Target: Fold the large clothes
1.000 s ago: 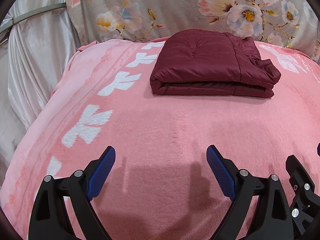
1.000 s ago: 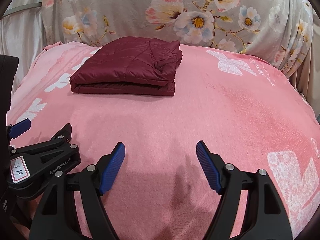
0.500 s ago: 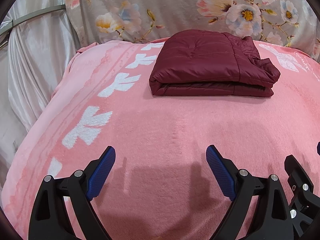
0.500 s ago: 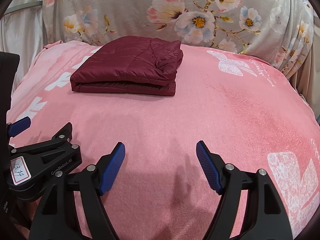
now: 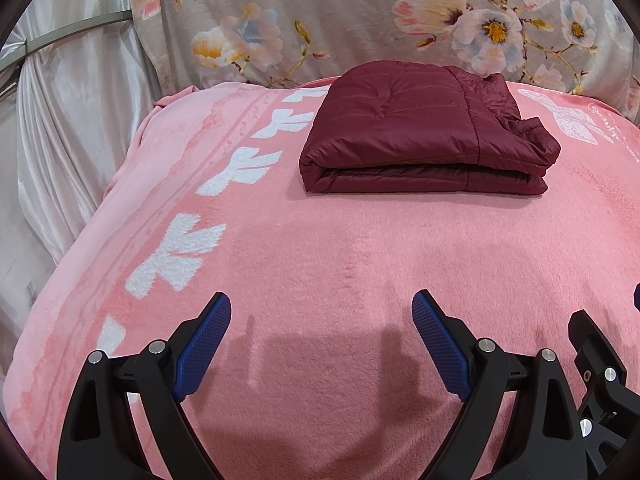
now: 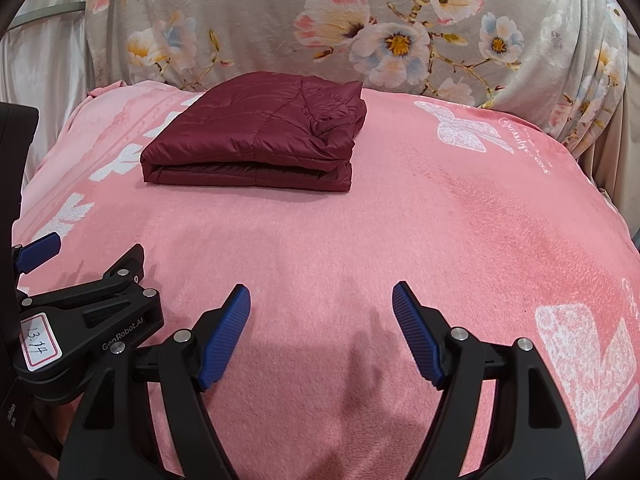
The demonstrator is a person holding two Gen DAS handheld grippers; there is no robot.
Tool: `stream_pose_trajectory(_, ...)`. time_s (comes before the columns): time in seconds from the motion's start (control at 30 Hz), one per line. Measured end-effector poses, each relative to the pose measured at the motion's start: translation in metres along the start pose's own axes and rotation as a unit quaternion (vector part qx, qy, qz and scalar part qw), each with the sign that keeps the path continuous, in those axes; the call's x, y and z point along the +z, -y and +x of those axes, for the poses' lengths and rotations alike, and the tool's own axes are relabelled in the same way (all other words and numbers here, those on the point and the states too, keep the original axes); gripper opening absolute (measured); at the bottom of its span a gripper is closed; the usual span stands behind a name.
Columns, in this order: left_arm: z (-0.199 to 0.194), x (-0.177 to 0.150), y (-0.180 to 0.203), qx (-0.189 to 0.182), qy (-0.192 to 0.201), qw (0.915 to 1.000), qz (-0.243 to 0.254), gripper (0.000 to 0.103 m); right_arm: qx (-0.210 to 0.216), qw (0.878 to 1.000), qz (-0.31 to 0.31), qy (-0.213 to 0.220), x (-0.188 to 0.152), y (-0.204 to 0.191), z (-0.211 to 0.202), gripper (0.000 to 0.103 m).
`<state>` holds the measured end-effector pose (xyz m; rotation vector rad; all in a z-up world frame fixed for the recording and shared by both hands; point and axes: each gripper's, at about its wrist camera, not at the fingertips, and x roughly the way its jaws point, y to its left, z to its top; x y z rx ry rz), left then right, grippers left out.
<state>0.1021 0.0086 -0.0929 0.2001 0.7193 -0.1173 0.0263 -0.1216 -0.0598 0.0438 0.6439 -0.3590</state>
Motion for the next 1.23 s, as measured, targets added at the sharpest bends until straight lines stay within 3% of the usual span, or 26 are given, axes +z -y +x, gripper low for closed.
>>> stream_pose_trajectory(1.23,-0.002,0.0017,0.001,-0.011,0.008,0.9999,0.006,0.087,0.0,1.0,-0.002,0.0,0.0001,-0.0013,0.0003,0.071)
